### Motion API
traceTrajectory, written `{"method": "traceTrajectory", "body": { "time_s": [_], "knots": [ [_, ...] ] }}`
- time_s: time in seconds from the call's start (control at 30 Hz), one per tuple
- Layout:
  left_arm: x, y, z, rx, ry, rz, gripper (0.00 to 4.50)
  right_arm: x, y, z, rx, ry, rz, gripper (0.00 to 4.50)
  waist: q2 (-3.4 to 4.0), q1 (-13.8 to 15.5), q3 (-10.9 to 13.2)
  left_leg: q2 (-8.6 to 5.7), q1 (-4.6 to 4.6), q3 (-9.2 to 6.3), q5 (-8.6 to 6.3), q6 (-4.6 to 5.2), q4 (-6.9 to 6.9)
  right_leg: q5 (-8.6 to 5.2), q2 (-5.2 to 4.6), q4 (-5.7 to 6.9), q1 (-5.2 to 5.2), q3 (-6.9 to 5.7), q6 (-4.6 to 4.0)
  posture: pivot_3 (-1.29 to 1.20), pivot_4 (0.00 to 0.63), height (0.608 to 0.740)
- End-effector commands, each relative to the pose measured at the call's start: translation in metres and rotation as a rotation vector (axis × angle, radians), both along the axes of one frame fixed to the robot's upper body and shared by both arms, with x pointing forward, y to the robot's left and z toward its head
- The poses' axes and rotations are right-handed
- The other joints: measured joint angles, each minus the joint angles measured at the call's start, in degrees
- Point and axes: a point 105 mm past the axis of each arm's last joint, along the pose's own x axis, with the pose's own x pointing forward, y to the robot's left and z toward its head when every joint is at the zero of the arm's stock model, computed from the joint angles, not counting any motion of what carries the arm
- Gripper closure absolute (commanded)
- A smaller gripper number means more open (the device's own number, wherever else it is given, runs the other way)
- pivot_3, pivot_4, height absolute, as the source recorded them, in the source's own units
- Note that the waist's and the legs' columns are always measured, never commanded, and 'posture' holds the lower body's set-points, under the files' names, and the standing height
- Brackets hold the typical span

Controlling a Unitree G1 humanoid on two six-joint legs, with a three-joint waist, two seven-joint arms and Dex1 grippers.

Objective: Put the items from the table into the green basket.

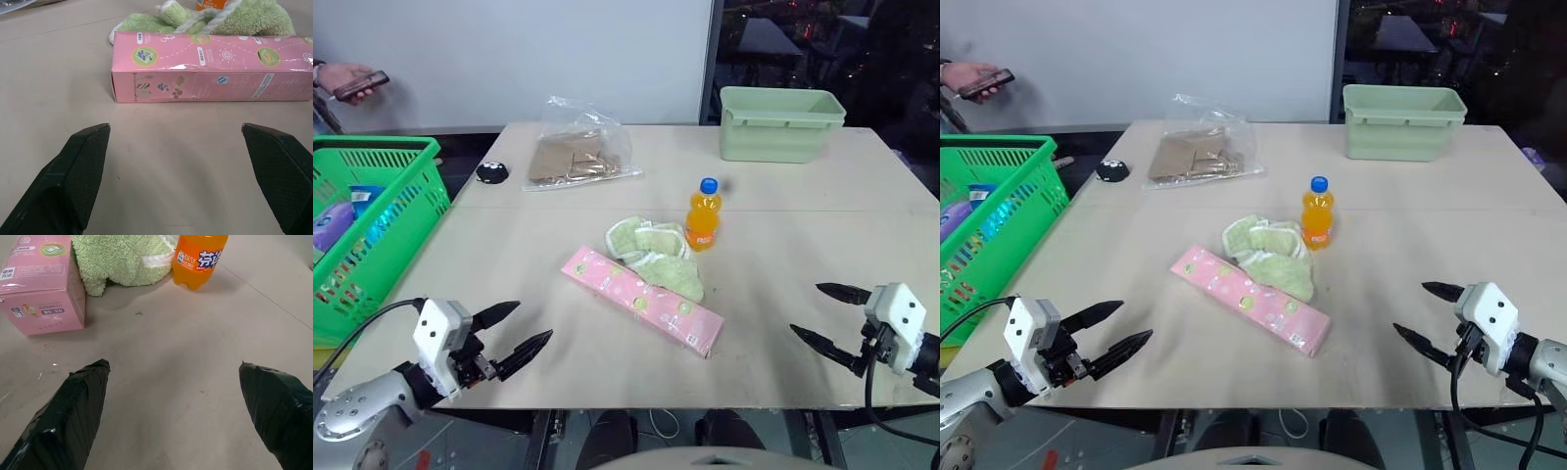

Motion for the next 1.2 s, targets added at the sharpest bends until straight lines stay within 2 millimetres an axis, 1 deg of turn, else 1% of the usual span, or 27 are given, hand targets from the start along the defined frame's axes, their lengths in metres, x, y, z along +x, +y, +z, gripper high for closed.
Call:
{"method": "traceTrajectory", "body": {
  "time_s": [0.03, 0.17, 0.23, 0.27, 0.3, 0.4, 0.43, 0.5, 0.57, 0.6, 0.63, 0.73, 0.93, 1.07, 1.2],
  "knots": [
    [0.005, -0.01, 0.017, 0.013, -0.08, -0.054, 0.01, 0.006, 0.005, 0.012, -0.006, -0.062, 0.038, 0.0, 0.0, 0.0, 0.0, 0.0, 0.0, 0.01, 0.0, 0.0, 0.0, 0.0, 0.0, 0.0, 0.0, 0.01, 0.0, 0.0, 0.0, 0.74],
    [0.015, -0.034, 0.039, -0.011, -0.17, -0.156, 0.01, 0.021, 0.035, 0.027, 0.038, -0.106, 0.108, 0.0, -0.03, 0.0, 0.0, 0.07, 0.03, 0.2, -0.02, -0.04, 0.08, 0.02, -0.01, 0.01, 0.01, 0.07, 0.0, 0.01, 0.0, 0.74],
    [0.018, -0.042, 0.047, -0.019, -0.204, -0.2, 0.01, 0.023, 0.055, 0.035, 0.113, -0.028, 0.161, 0.0, -0.01, -0.1, -0.1, 0.07, 0.04, 0.23, -0.13, -0.22, 0.1, 0.02, -0.01, 0.02, 0.01, 0.11, 0.0, 0.01, 0.0, 0.74],
    [0.019, -0.044, 0.049, -0.024, -0.21, -0.212, 0.01, 0.024, 0.062, 0.038, 0.127, -0.003, 0.179, 0.0, 0.03, 0.0, -0.1, 0.07, 0.04, 0.24, -0.12, -0.21, 0.1, 0.03, 0.0, 0.03, 0.01, 0.13, 0.0, 0.01, 0.0, 0.74],
    [0.018, -0.046, 0.05, -0.011, -0.217, -0.237, 0.01, 0.028, 0.069, 0.039, 0.113, 0.004, 0.203, 0.0, 0.04, 0.0, -0.1, 0.07, 0.01, 0.25, 0.01, 0.03, 0.08, 0.03, 0.02, 0.02, -0.01, 0.14, 0.0, 0.01, 0.0, 0.74],
    [0.017, -0.05, 0.049, 0.012, -0.221, -0.297, 0.01, 0.047, 0.092, 0.044, 0.069, 0.0, 0.255, 0.0, 0.05, -0.2, -0.1, 0.09, -0.07, 0.28, -0.08, 0.18, 0.04, 0.04, 0.11, 0.0, -0.05, 0.17, -0.01, 0.0, 0.0, 0.74],
    [0.017, -0.05, 0.048, 0.015, -0.219, -0.303, 0.01, 0.052, 0.103, 0.046, 0.069, 0.01, 0.29, 0.0, 0.06, -0.1, -0.1, 0.11, -0.03, 0.32, -0.1, 0.2, 0.04, 0.04, 0.13, 0.0, -0.05, 0.2, -0.01, 0.0, 0.0, 0.74],
    [0.018, -0.048, 0.045, 0.028, -0.214, -0.309, 0.01, 0.061, 0.123, 0.049, 0.077, 0.029, 0.347, 0.0, 0.07, -0.1, -0.1, 0.13, -0.08, 0.3, -0.1, 0.2, 0.03, 0.04, 0.17, 0.02, -0.11, 0.19, -0.02, 0.01, 0.0, 0.74],
    [0.018, -0.044, 0.041, 0.036, -0.21, -0.309, 0.01, 0.063, 0.141, 0.048, 0.055, 0.045, 0.42, 0.0, 0.07, 0.0, -0.1, 0.13, -0.09, 0.26, -0.1, 0.21, 0.03, 0.04, 0.18, 0.02, -0.1, 0.16, -0.02, 0.02, 0.0, 0.74],
    [0.018, -0.042, 0.04, 0.037, -0.21, -0.308, 0.01, 0.066, 0.148, 0.047, 0.037, 0.047, 0.441, 0.0, 0.08, 0.1, 0.0, 0.13, -0.09, 0.27, -0.1, 0.21, 0.03, 0.04, 0.18, 0.01, -0.1, 0.16, -0.02, 0.02, 0.0, 0.74],
    [0.018, -0.041, 0.039, 0.038, -0.211, -0.307, 0.01, 0.072, 0.155, 0.046, 0.03, 0.049, 0.44, 0.0, 0.08, 0.1, 0.0, 0.13, -0.11, 0.27, -0.1, 0.21, 0.03, 0.05, 0.17, 0.01, -0.11, 0.16, -0.02, 0.03, 0.0, 0.74],
    [0.016, -0.041, 0.038, 0.05, -0.216, -0.308, 0.01, 0.087, 0.168, 0.044, 0.023, 0.058, 0.438, 0.0, 0.06, 0.2, -0.1, 0.12, -0.13, 0.28, -0.1, 0.21, 0.06, 0.09, 0.15, 0.0, -0.13, 0.15, -0.07, 0.06, 0.0, 0.74],
    [0.01, -0.042, 0.036, 0.055, -0.22, -0.295, 0.01, 0.104, 0.175, 0.017, -0.049, 0.135, 0.448, 0.0, 0.05, 0.6, -0.1, 0.11, -0.1, 0.26, -0.09, 0.21, 0.06, 0.17, 0.14, 0.03, -0.12, 0.13, -0.21, 0.08, 0.0, 0.74],
    [0.008, -0.043, 0.035, 0.056, -0.219, -0.289, 0.01, 0.107, 0.182, 0.005, -0.059, 0.202, 0.463, 0.0, 0.07, 0.7, 0.0, 0.12, -0.11, 0.25, -0.09, 0.21, 0.04, 0.2, 0.17, 0.09, -0.13, 0.12, -0.18, 0.09, 0.0, 0.74],
    [0.008, -0.041, 0.034, 0.062, -0.223, -0.28, 0.01, 0.127, 0.187, -0.013, -0.109, 0.214, 0.389, 0.0, 0.07, 0.7, -0.1, 0.15, -0.03, 0.25, -0.09, 0.21, 0.04, 0.21, 0.21, 0.14, -0.12, 0.12, -0.18, 0.1, 0.0, 0.74]
  ]
}}
